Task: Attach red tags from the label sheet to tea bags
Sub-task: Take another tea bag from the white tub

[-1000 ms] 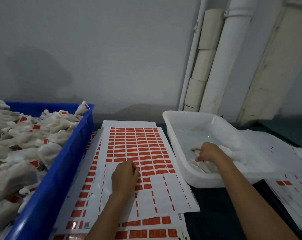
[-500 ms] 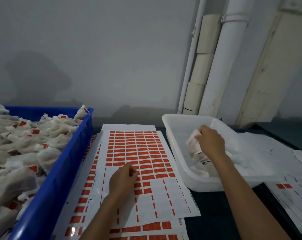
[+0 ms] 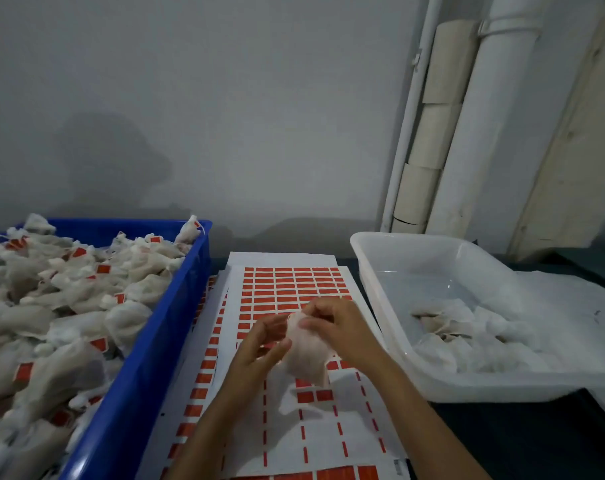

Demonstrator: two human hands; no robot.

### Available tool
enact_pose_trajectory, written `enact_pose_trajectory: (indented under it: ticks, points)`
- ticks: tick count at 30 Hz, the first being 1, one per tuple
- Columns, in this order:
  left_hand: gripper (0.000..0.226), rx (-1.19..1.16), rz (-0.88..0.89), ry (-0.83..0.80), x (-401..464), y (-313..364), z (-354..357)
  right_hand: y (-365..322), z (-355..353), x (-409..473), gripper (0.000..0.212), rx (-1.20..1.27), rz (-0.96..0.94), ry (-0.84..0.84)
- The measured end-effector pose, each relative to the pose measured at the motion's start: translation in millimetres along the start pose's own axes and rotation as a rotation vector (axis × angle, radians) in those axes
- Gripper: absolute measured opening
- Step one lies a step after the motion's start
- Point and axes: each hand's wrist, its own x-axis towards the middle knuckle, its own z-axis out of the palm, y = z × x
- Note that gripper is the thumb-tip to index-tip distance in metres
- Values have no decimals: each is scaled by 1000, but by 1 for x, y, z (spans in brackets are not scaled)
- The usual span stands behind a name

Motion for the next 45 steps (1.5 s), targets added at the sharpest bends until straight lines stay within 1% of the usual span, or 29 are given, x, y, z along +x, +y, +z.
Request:
enact_pose_trajectory:
  ticks: [2, 3, 5, 8, 10, 12, 14, 16, 18, 19, 21, 23, 25, 26, 28, 30, 31, 33, 34, 35, 37, 38, 39, 40, 41, 43, 44, 45]
  points:
    - [34, -43, -49, 7, -2, -8, 4, 8, 19, -3, 15, 45, 17, -55]
    - [31, -30, -69, 34, -3, -12, 6, 12, 26, -4, 17, 68, 29, -53]
    - [27, -37, -99, 117, -2, -19, 10, 18, 36, -5, 18, 110, 70, 12]
    - [26, -76, -127, 253, 1, -23, 10, 24, 41, -7, 11, 232, 159, 157]
    - [30, -47, -130, 327, 4, -24, 7, 30, 44, -13, 6, 348, 215, 165]
    - [26, 16, -124, 372, 5, -27, 4, 36, 50, -22, 11, 432, 289, 121]
    - [19, 75, -114, 400, 5, -30, 4, 41, 53, -25, 11, 393, 323, 151]
    - [14, 144, -96, 458, 6, -34, 4, 41, 54, -24, 3, 343, 310, 267]
    - [13, 192, -84, 535, 7, -33, 4, 37, 55, -23, 9, 307, 260, 361]
    - [13, 202, -76, 566, 7, -30, 4, 36, 56, -24, 11, 310, 231, 369]
    - [11, 191, -58, 595, 7, -26, 5, 31, 61, -27, 13, 347, 181, 286]
    - [9, 166, -30, 571, 5, -21, 8, 24, 67, -31, 17, 402, 150, 150]
    - [16, 96, 24, 441, 1, -20, 11, 20, 71, -33, 25, 484, 143, 40]
    - [22, 55, 40, 358, -1, -19, 13, 18, 71, -33, 31, 515, 148, 20]
    - [22, 36, 102, 238, -3, -17, 13, 20, 68, -32, 38, 551, 174, 44]
    - [17, 73, 195, 205, -2, -17, 10, 24, 66, -32, 39, 555, 187, 96]
    - [15, 96, 233, 190, -1, -17, 9, 25, 65, -32, 37, 533, 184, 130]
    - [17, 149, 270, 162, -1, -20, 10, 25, 64, -33, 27, 493, 164, 182]
    - [20, 190, 262, 183, -1, -21, 11, 25, 64, -33, 21, 502, 154, 194]
    - [27, 238, 241, 242, 0, -22, 12, 25, 64, -33, 15, 522, 152, 195]
    - [49, 293, 147, 374, 1, -20, 12, 25, 61, -33, 12, 540, 158, 180]
    - [62, 264, 75, 384, 1, -19, 11, 25, 59, -34, 14, 543, 155, 160]
    - [71, 207, 8, 354, 2, -18, 9, 26, 58, -34, 16, 553, 144, 132]
    - [72, 149, -50, 304, 3, -18, 7, 26, 57, -34, 17, 560, 133, 106]
    - [67, 109, -97, 248, 3, -19, 5, 25, 56, -34, 18, 561, 122, 91]
    - [44, 113, -138, 168, 3, -21, 3, 25, 56, -33, 19, 550, 114, 106]
    - [35, 142, -141, 160, 3, -22, 3, 25, 55, -33, 17, 540, 115, 128]
    - [31, 165, -141, 168, 3, -23, 3, 26, 54, -33, 15, 525, 117, 151]
